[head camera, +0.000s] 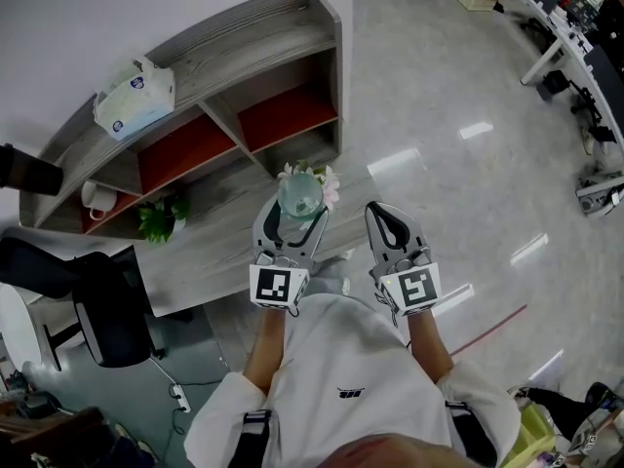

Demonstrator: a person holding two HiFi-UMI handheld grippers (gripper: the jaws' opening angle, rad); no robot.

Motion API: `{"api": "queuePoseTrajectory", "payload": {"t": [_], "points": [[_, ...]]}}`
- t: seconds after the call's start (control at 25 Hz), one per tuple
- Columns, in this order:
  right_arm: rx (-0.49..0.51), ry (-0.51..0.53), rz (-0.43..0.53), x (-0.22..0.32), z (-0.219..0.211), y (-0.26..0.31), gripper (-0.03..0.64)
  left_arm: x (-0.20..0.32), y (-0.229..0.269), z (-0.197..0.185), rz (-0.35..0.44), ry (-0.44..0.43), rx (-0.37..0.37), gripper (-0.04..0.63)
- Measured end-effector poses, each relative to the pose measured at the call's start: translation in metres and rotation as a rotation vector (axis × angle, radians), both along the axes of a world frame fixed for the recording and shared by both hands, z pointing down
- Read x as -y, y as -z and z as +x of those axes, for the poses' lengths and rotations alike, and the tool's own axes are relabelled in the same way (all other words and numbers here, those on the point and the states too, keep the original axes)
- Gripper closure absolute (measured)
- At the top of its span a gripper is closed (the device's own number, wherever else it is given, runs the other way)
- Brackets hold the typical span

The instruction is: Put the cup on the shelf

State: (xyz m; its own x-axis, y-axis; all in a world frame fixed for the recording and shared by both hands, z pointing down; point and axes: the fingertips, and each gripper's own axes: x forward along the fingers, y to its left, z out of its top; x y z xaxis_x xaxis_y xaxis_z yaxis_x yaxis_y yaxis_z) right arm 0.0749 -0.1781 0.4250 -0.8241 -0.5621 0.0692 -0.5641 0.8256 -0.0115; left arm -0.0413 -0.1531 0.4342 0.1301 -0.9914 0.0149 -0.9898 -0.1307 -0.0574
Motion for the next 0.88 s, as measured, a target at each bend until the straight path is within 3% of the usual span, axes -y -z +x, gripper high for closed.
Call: {"api": "queuePoseTrajectory", "payload": {"t": [0.56, 0.88], "points": [[-0.042, 0.084, -0.016, 0.050, -0.048, -0.016, 0.586, 0.049, -0.027, -0.033, -0.018, 0.044, -0.022, 0.236], [-0.069, 0.115, -0.041, 0.076, -0.071, -0.028, 0.585, 0.080, -0.033, -0.047, -0.042, 0.071, -0.084, 0.236]]}}
